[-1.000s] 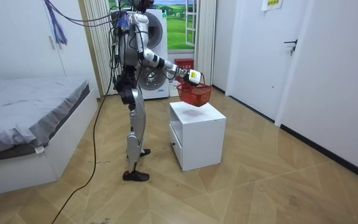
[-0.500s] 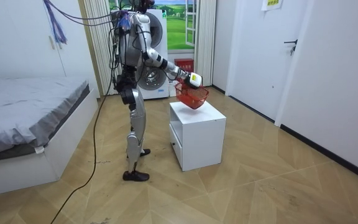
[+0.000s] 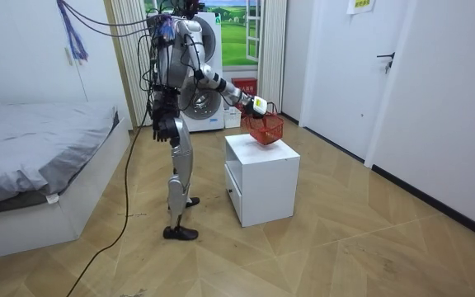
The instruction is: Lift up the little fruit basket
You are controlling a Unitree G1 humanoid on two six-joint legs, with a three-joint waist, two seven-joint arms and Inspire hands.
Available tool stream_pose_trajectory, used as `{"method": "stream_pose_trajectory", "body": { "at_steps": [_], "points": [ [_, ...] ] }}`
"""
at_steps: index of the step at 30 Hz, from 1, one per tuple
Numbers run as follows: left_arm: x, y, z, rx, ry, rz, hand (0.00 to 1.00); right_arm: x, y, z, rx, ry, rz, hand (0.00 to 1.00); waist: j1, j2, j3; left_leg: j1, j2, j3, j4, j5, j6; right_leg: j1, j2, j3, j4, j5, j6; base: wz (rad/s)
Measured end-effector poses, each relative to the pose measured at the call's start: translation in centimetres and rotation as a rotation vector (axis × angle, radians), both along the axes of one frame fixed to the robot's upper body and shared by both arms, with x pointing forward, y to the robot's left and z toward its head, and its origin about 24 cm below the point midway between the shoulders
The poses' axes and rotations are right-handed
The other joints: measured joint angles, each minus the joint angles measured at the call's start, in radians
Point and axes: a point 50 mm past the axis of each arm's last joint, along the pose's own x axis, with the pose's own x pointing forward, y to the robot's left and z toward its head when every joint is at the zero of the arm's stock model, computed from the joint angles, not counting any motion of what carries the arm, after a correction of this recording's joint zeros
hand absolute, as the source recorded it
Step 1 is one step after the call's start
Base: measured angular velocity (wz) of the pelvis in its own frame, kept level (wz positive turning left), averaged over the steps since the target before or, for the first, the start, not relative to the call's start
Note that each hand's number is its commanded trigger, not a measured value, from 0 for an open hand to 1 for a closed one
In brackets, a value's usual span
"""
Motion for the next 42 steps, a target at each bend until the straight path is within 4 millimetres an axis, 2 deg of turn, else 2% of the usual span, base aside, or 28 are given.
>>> {"method": "stream_pose_trajectory", "body": {
  "at_steps": [7, 17, 22, 24, 29, 35, 38, 42],
  "points": [
    [0.9, -0.2, 0.2, 0.002, -0.042, -0.017, 0.00, 0.5, 0.3, 0.7, -0.003, -0.035, 0.016, 0.00, 0.003, 0.005, -0.0013, -0.013, 0.004, -0.011, 0.023, -0.001, 0.001, 0.003, 0.004, -0.011, 0.002, 0.005, -0.008, 0.05],
    [1.1, -0.3, 0.2, 0.027, -0.040, -0.041, 0.00, -0.4, 0.2, 0.0, -0.010, -0.025, 0.023, 0.00, -0.001, 0.009, -0.0039, 0.037, 0.007, -0.003, 0.007, 0.000, 0.001, 0.043, 0.005, -0.017, -0.001, 0.006, -0.010, -0.01],
    [1.1, -0.3, 0.2, 0.040, -0.031, -0.068, 0.00, -1.1, 0.2, -0.6, -0.008, -0.011, 0.023, 0.00, -0.001, 0.006, -0.0109, 0.076, 0.007, 0.009, -0.018, 0.003, -0.004, 0.062, 0.005, -0.004, -0.002, 0.006, -0.010, -0.08],
    [1.1, -0.3, 0.2, 0.045, -0.028, -0.080, 0.00, -1.3, 0.1, -0.8, -0.008, -0.005, 0.021, 0.00, -0.001, 0.003, -0.0178, 0.087, 0.009, 0.017, -0.024, 0.004, -0.005, 0.066, 0.006, 0.005, -0.002, 0.006, -0.010, -0.10],
    [1.0, -0.2, 0.2, 0.047, -0.025, -0.077, 0.00, -1.5, 0.1, -0.8, -0.006, -0.005, 0.023, 0.00, -0.004, -0.004, -0.0234, 0.121, 0.009, 0.027, -0.037, 0.004, -0.006, 0.090, 0.006, 0.006, -0.004, 0.006, -0.010, -0.06],
    [-0.6, -0.1, 0.1, 0.053, 0.017, -0.081, 0.00, -2.0, 0.2, -0.6, -0.005, -0.027, 0.032, 0.00, -0.010, -0.012, -0.0292, 0.156, 0.006, 0.032, -0.051, 0.004, -0.006, 0.126, 0.005, 0.004, -0.017, 0.006, -0.010, -0.01],
    [-1.7, -0.1, 0.0, 0.048, 0.043, -0.066, 0.00, -2.2, 0.3, -0.5, -0.003, -0.034, 0.036, 0.00, -0.027, -0.014, -0.0314, 0.166, -0.002, 0.032, -0.053, 0.004, -0.006, 0.134, 0.004, 0.004, -0.017, 0.006, -0.010, 0.00],
    [-1.9, -0.1, -0.1, 0.046, 0.049, -0.064, 0.00, -2.6, 0.2, -0.8, -0.002, -0.028, 0.036, 0.00, -0.034, -0.012, -0.0298, 0.183, -0.005, 0.031, -0.052, 0.004, -0.006, 0.152, 0.003, 0.007, -0.021, 0.006, -0.010, 0.00]
  ]
}}
